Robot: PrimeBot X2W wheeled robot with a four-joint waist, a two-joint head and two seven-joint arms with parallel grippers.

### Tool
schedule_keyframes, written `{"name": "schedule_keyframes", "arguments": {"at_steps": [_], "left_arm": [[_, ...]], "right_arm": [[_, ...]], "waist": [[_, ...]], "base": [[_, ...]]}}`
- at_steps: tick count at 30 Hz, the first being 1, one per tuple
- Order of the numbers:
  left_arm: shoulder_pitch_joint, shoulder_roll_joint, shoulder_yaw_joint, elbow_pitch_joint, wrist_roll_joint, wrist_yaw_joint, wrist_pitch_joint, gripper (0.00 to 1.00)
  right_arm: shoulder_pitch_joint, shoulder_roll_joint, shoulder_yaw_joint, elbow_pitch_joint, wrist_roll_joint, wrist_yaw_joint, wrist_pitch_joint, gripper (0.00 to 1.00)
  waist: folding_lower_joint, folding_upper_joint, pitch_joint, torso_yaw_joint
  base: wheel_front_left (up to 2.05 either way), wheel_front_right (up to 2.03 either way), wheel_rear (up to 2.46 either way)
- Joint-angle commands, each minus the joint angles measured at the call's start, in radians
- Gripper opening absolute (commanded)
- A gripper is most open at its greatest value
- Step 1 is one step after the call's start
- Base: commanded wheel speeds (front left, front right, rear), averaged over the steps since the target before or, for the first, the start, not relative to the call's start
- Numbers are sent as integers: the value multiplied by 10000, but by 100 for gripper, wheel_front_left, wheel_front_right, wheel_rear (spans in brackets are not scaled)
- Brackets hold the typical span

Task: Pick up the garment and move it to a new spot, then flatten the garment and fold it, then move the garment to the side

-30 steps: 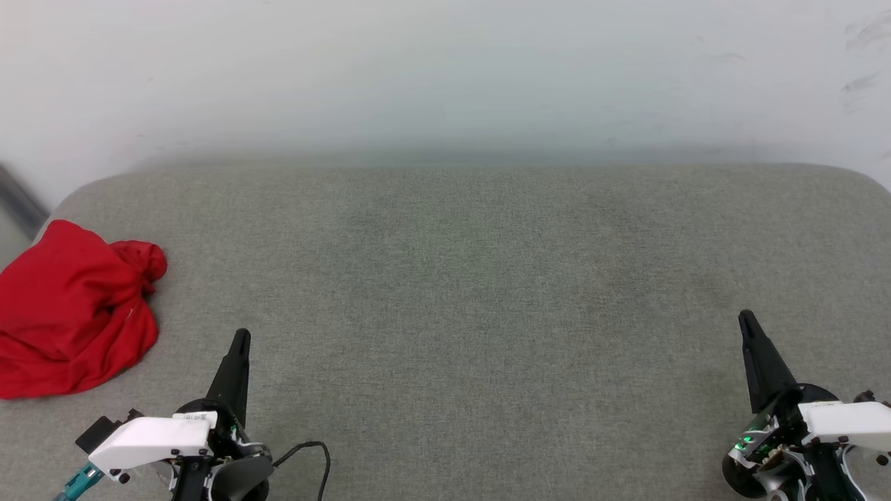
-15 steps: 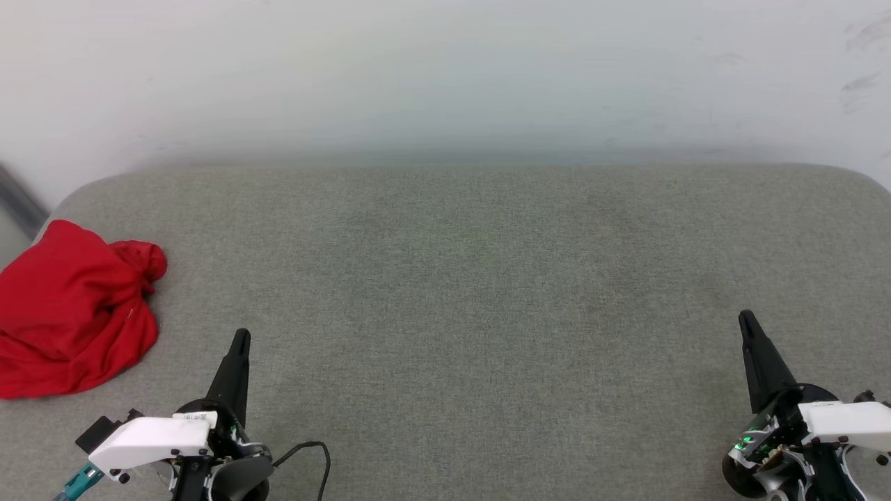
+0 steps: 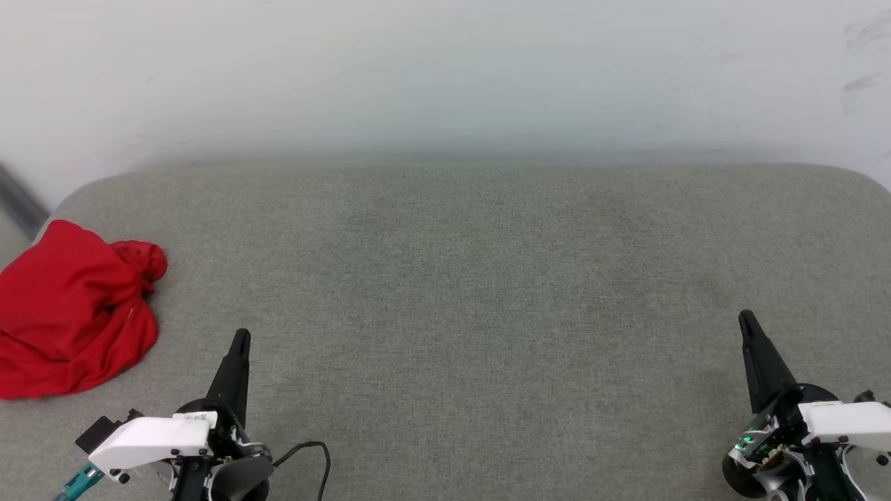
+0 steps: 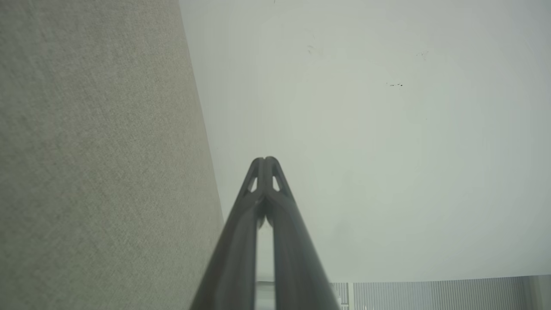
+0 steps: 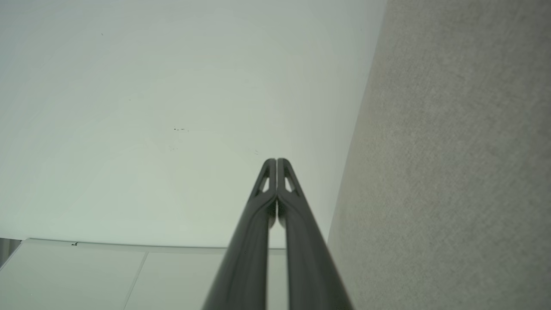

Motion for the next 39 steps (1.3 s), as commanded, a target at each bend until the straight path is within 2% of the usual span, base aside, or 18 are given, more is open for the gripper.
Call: {"name": "schedule_keyframes", "arguments": {"at_steps": [1,25,26,33,39], "left_arm": [[-86,-11,14,2,13,-23,6,0],[-86,-11,13,2,13,-23,6,0],[-86,-11,13,2,13,-23,6,100],[236,-29,-135,100,66,2,-200,100],[265,-26,-82,21,649,23,-502,100]], "right_arm": [[-134,38,5,10,-47,-3,1,0],[-134,39,5,10,-47,-3,0,0],[-134,39,5,10,-47,-3,0,100],[311,5,58,184,-119,-2,-199,100],[414,6,-18,6,-939,-2,-501,100]], "waist": [[0,-1,0,0],[0,-1,0,0],[0,-1,0,0],[0,-1,0,-6],[0,-1,-2,-17]], "base": [[0,0,0],[0,0,0],[0,0,0],[0,0,0],[0,0,0]]}}
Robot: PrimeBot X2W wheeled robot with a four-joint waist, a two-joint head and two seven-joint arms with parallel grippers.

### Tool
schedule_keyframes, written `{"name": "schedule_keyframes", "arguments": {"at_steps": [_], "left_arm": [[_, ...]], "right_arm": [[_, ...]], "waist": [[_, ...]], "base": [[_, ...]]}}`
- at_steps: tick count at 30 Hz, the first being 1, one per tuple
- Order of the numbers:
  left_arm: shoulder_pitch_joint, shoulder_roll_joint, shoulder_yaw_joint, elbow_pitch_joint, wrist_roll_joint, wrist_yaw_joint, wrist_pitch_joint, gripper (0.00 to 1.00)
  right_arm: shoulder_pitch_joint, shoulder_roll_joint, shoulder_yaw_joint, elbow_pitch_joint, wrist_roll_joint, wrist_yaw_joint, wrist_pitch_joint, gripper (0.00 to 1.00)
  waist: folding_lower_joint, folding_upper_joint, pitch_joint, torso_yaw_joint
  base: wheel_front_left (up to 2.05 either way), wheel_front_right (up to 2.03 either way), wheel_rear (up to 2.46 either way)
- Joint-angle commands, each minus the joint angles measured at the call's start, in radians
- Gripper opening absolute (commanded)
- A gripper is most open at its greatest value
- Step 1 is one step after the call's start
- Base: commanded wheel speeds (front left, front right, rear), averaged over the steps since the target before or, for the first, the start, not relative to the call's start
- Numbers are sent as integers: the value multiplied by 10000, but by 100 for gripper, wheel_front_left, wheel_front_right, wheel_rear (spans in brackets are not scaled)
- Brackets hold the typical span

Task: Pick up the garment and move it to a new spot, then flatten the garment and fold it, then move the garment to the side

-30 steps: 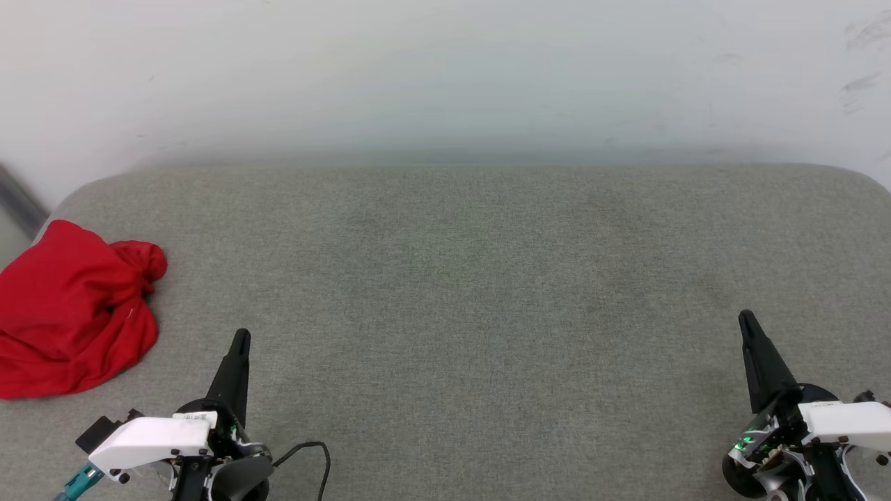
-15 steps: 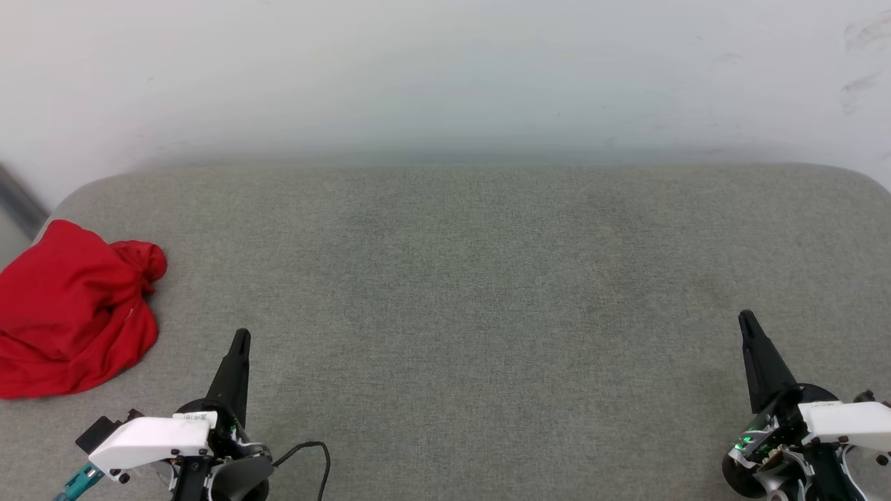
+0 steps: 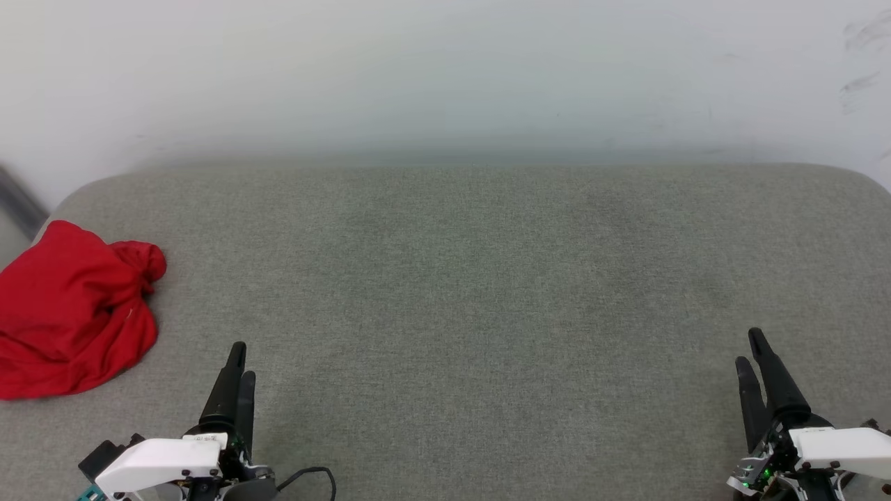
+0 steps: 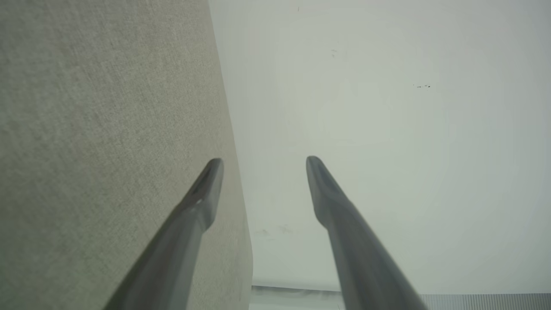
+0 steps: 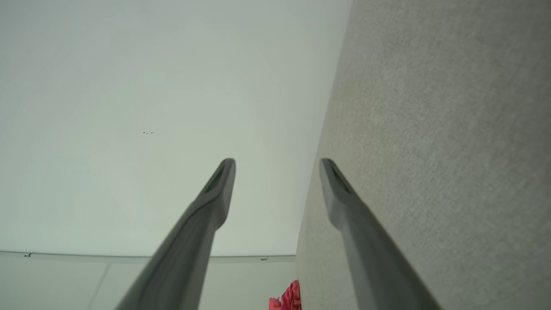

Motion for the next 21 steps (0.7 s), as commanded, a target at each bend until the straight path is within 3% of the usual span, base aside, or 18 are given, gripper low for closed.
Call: {"name": "schedule_keyframes", "arguments": {"at_steps": [1,21], "left_arm": [[-165,26,42,-247,358,47,-119,100],[-105,34,-423,-1252,4553,1237,-978,100]], "right_arm": [[-69,-3,-49,-269,-403,0,-121,100],[285,0,339,-1583,-5413,0,-982,100]], "waist": [[0,0,1,-3],[0,0,26,-3]], "base": [[0,0,0],[0,0,0]]}}
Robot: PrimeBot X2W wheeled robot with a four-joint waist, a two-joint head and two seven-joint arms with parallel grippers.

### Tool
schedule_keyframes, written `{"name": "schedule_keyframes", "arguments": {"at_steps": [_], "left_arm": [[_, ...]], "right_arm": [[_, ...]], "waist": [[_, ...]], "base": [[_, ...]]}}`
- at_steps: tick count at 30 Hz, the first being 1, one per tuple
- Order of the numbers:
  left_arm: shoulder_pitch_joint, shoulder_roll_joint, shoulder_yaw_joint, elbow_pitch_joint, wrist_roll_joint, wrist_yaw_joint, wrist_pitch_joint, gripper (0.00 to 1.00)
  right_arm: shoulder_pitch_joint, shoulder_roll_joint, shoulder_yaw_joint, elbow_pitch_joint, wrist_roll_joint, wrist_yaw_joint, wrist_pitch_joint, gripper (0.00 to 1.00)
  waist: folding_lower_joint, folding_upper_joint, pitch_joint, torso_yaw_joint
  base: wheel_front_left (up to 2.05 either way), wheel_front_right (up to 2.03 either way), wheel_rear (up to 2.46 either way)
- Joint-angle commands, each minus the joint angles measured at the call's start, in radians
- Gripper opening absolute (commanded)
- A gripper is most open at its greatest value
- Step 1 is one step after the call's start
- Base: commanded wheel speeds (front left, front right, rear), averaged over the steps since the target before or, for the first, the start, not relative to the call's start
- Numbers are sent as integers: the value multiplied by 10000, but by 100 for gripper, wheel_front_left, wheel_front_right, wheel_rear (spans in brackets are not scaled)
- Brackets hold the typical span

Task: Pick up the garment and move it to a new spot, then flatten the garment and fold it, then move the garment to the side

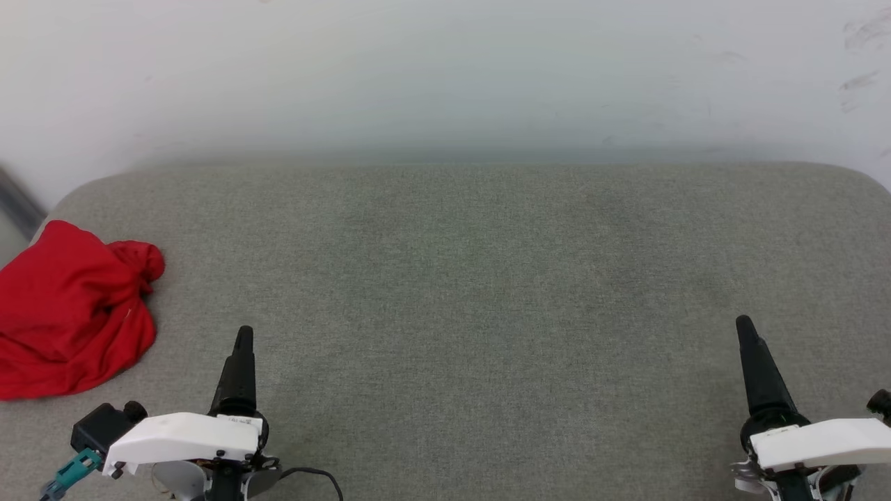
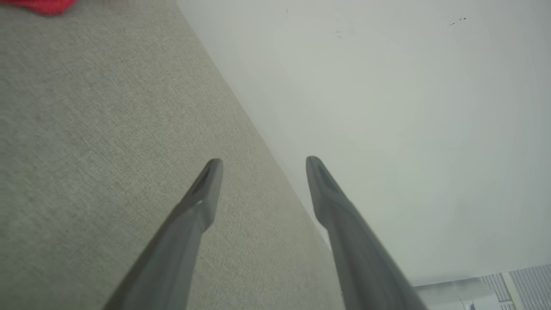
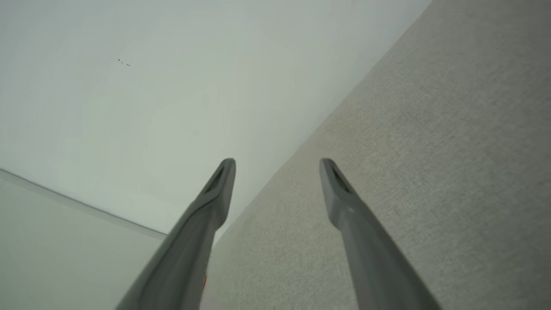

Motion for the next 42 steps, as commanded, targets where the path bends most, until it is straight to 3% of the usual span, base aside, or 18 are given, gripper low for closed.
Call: {"name": "schedule_keyframes", "arguments": {"at_steps": [1,21,42], "left_arm": [[-87,28,-92,-223,534,91,-125,100],[206,34,-567,-454,3757,618,-784,100],[455,39,-1088,-594,6350,829,-1386,100]], "right_arm": [[-32,-8,98,-250,-697,0,-125,100],[411,-4,281,-404,-4101,0,-781,100],[796,0,293,-623,-6412,0,-1382,100]], "waist": [[0,0,2,4],[0,0,14,21],[0,0,21,16]], "base": [[0,0,0],[0,0,0],[0,0,0]]}}
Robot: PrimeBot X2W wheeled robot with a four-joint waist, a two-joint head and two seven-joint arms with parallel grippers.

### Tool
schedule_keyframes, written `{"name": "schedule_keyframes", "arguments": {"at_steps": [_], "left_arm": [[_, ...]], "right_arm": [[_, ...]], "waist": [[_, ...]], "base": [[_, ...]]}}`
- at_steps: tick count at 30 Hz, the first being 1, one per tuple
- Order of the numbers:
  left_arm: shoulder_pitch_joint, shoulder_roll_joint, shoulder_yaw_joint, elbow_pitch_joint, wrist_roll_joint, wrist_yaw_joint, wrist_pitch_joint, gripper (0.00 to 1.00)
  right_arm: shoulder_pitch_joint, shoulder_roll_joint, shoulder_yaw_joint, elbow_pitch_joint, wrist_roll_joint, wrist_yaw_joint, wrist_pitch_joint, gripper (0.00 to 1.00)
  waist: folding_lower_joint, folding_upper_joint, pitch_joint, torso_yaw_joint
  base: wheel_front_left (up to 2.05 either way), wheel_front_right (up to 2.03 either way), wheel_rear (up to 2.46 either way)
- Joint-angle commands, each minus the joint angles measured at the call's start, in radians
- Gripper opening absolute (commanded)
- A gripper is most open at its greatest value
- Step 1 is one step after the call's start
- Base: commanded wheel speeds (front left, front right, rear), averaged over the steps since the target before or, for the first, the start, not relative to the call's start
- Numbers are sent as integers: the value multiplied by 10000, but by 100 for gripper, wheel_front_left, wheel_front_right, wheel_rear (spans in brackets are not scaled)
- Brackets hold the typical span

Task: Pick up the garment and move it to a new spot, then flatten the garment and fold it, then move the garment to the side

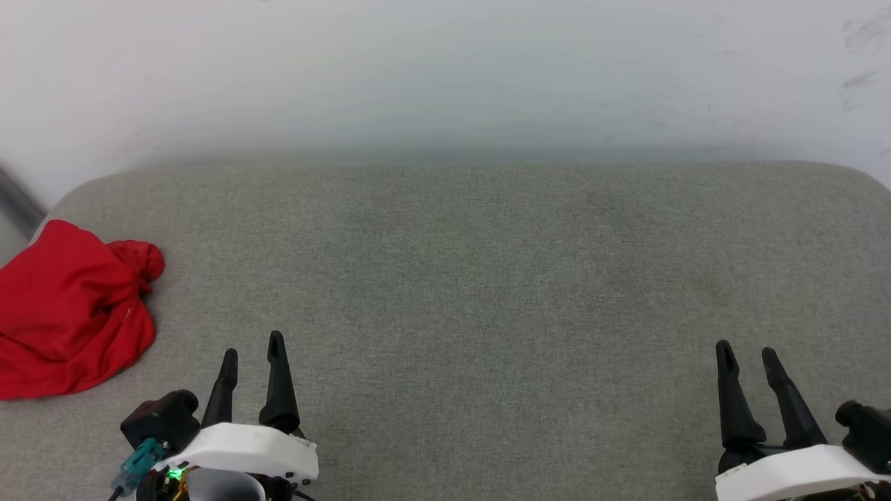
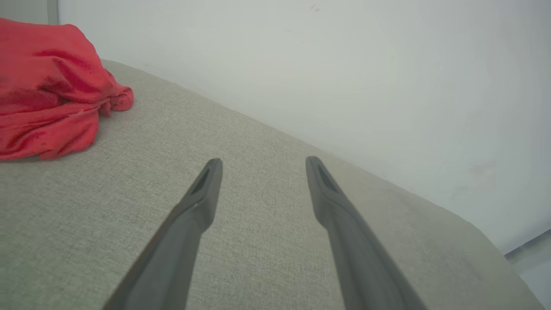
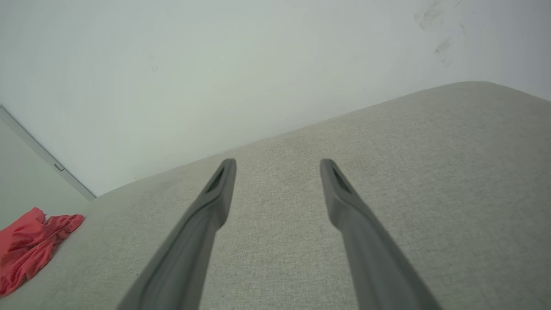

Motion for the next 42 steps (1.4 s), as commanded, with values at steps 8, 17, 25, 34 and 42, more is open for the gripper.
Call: {"name": "schedule_keyframes", "arguments": {"at_steps": [8,17,25,34,42], "left_arm": [[80,27,-213,-126,990,118,-272,100],[185,29,-387,-143,1815,243,-485,100],[279,30,-506,-122,2439,308,-657,100],[354,32,-617,9,2979,360,-836,100],[463,32,-683,82,3277,435,-971,100]], "right_arm": [[196,1,74,-262,-883,0,-266,100],[325,3,76,-443,-1526,0,-474,100],[461,4,84,-498,-2032,-1,-648,100],[593,6,95,-531,-2508,-1,-828,100],[725,7,121,-544,-2837,-1,-971,100]], "waist": [[0,0,11,6],[0,0,5,28],[0,0,-1,33],[0,0,-4,34],[0,0,-15,41]], "base": [[0,0,0],[0,0,0],[0,0,0],[0,0,0],[0,0,0]]}}
